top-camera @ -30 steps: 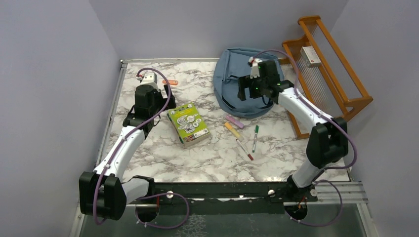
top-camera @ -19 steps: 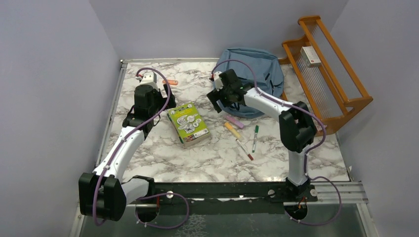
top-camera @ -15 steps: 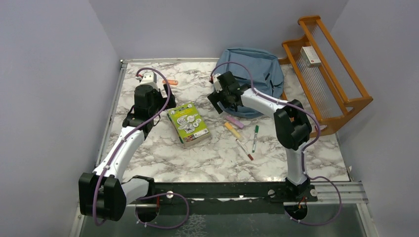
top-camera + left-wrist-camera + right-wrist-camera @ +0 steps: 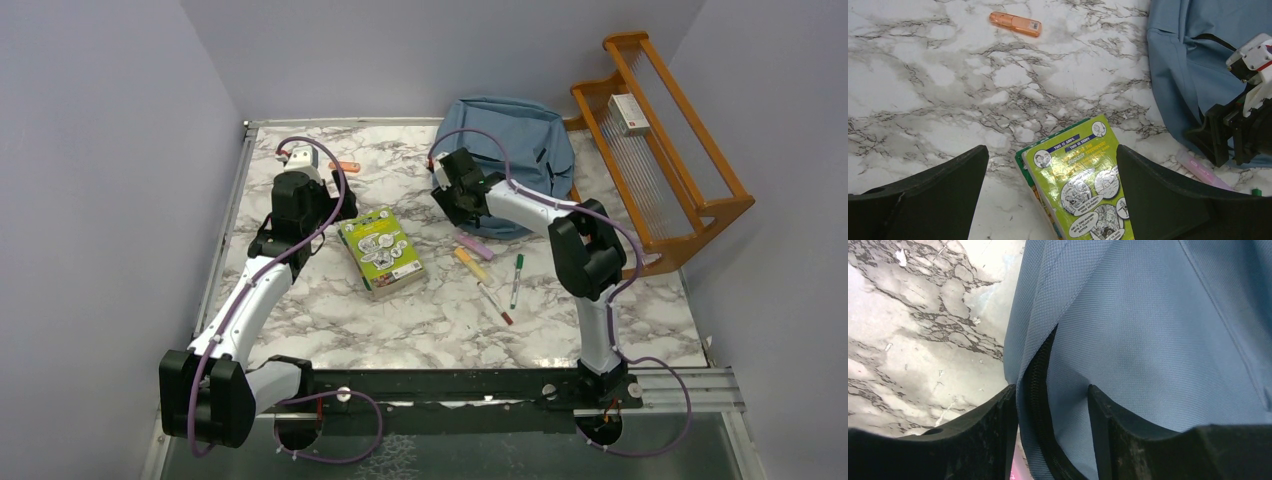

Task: Pack the student bag
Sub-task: Unzip the student bag at the center of the board.

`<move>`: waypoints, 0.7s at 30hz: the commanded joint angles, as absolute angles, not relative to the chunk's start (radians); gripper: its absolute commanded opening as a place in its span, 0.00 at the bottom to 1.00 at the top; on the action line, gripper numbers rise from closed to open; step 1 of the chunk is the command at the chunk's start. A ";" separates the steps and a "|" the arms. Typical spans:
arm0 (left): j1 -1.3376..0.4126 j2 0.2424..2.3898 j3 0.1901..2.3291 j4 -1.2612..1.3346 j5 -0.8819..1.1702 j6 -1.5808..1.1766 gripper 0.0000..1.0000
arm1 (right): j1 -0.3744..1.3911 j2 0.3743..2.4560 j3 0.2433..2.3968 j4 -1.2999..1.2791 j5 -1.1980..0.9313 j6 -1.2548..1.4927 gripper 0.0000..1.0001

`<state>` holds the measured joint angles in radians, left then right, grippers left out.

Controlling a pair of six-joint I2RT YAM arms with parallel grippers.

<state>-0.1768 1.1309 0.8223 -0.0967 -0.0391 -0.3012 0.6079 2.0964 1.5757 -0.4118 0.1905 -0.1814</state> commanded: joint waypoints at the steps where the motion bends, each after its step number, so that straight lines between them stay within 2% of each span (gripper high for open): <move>1: -0.172 1.130 0.816 -0.073 -0.006 -0.285 0.99 | 0.609 2.115 1.566 -0.390 0.189 -0.174 0.49; 3: -0.172 1.132 0.817 -0.081 -0.009 -0.283 0.99 | 0.609 2.107 1.559 -0.375 0.186 -0.167 0.35; 4: -0.172 1.131 0.817 -0.084 -0.010 -0.282 0.99 | 0.609 2.102 1.551 -0.362 0.186 -0.163 0.32; 15: -0.172 1.142 0.824 -0.099 -0.007 -0.286 0.99 | 0.583 2.025 1.577 -0.340 0.093 -0.082 0.10; 17: -0.171 1.141 0.840 -0.125 -0.011 -0.297 0.99 | 0.561 1.996 1.590 -0.340 0.054 -0.048 0.01; 21: -0.171 1.137 0.864 -0.119 0.046 -0.331 0.99 | 0.491 1.944 1.630 -0.322 -0.077 0.064 0.01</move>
<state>-0.1768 1.1393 0.8227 -0.1150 -0.0238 -0.2958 0.5522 2.0480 1.5623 -0.3843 0.0822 -0.0662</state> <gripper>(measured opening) 0.986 0.120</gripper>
